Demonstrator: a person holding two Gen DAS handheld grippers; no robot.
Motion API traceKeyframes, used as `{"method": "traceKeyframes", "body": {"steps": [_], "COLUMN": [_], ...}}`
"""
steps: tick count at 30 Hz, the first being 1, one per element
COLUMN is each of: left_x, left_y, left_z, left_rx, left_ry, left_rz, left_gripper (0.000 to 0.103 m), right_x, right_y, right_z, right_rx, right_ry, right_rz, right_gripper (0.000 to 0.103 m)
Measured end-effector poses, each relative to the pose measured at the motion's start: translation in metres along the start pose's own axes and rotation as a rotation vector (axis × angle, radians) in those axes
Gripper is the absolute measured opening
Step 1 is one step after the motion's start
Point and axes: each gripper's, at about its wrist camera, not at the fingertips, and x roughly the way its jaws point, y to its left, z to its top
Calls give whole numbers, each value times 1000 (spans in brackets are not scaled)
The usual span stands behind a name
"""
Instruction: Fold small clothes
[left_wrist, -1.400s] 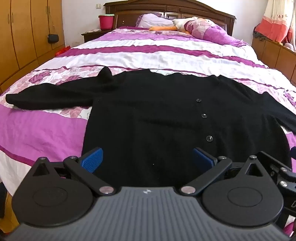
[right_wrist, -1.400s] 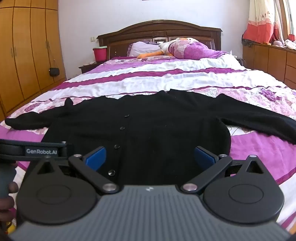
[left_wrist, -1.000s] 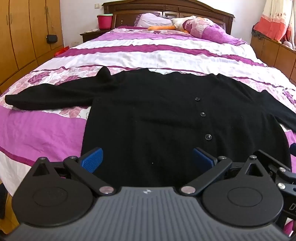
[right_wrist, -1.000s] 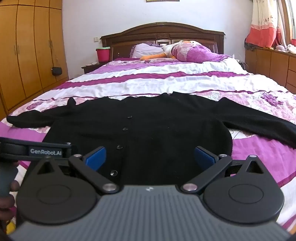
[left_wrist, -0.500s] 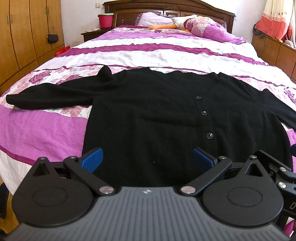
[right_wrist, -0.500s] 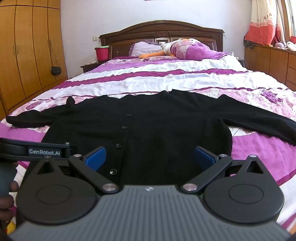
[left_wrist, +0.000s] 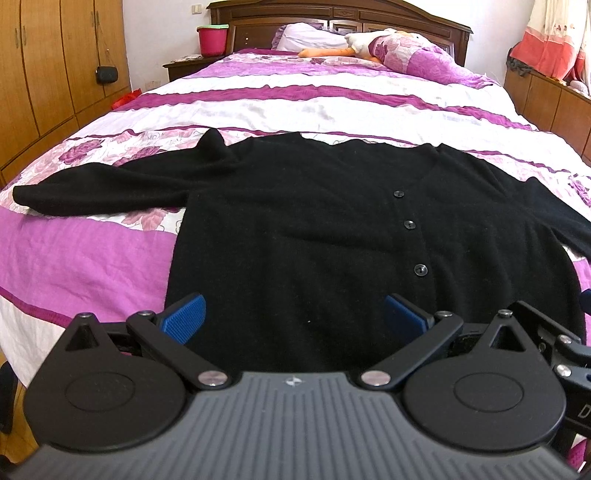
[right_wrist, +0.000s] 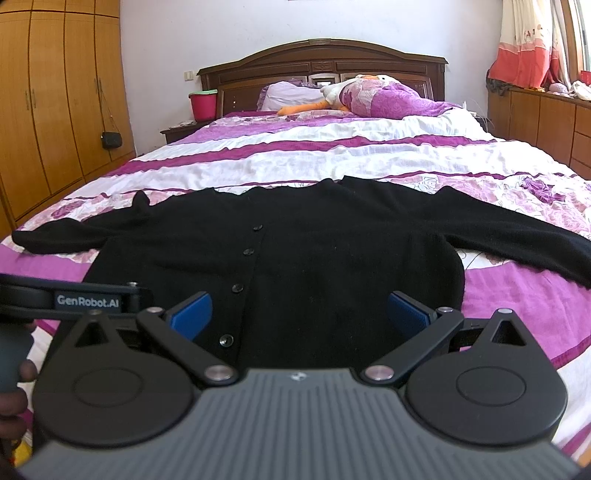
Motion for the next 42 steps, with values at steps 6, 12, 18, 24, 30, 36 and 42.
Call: {"method": "traceKeyframes", "body": {"steps": [6,12,18,24,30,36,42], "left_x": [0,1,2,2,2,2,4], "left_y": [0,-1,1,1,1,0,-2], "left_z": [0,0,-2,-1,-1,-1,1], "left_rx": [0,-1,-3,-1,-1,0,6], "left_ry": [0,3,10,11,10,12,19], "left_rz": [0,4,8,7,8,9,7], "left_gripper": [103,103,103,103,103,103,103], "right_x": [0,0,0,0,0,0,0], "right_y": [0,0,1,1,1,1,0], "right_z": [0,0,0,0,1,1,1], "right_rx": [0,0,-1,0,-1,-1,-2], "right_ry": [-1,0,0,0,0,1,1], "right_rz": [0,0,1,0,0,1,2], "right_gripper": [103,103,103,103,103,103,103]}}
